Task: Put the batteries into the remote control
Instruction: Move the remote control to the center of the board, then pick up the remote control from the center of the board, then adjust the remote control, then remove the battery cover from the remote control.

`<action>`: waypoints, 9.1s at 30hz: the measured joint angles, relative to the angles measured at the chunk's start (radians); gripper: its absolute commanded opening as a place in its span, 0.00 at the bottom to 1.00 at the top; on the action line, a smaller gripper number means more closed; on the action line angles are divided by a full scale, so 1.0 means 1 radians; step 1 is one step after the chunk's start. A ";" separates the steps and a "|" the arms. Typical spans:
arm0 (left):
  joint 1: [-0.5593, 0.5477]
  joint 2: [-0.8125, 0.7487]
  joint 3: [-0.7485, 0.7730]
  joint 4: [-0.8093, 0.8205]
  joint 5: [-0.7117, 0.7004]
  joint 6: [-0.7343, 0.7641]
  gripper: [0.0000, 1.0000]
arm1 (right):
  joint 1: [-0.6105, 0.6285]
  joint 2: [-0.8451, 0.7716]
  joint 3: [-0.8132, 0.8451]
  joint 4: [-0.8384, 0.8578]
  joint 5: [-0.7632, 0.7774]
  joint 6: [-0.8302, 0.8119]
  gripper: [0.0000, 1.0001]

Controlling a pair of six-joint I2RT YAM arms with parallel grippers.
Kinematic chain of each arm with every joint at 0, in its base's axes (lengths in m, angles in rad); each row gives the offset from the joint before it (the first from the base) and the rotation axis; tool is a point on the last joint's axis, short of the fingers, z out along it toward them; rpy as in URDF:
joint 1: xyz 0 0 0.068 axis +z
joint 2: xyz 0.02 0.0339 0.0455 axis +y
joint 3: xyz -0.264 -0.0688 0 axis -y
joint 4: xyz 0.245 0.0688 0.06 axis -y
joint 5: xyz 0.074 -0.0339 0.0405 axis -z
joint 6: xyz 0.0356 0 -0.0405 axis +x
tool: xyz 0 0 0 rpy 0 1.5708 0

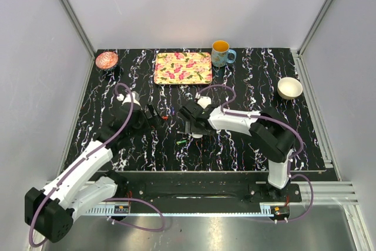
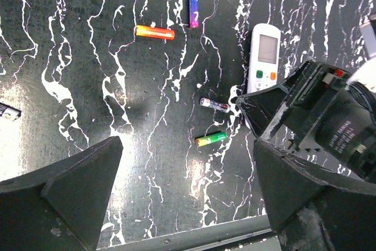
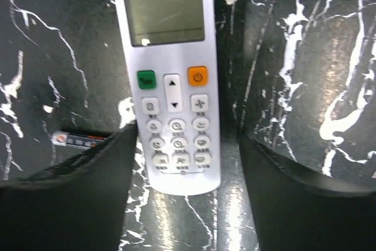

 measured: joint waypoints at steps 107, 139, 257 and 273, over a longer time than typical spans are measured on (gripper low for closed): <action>0.153 0.186 -0.028 1.316 0.686 -0.505 0.00 | -0.157 -0.825 -0.409 0.815 -0.706 0.083 0.89; 0.138 0.225 -0.032 1.386 0.740 -0.565 0.00 | -0.157 -0.599 -0.334 1.027 -0.890 0.145 0.70; -0.040 0.047 0.100 0.648 0.354 -0.123 0.00 | -0.010 -0.840 -0.139 0.071 -0.359 -0.484 0.74; -0.040 0.033 -0.028 0.743 0.325 -0.127 0.00 | -0.008 -0.797 -0.194 0.182 -0.325 -0.365 0.72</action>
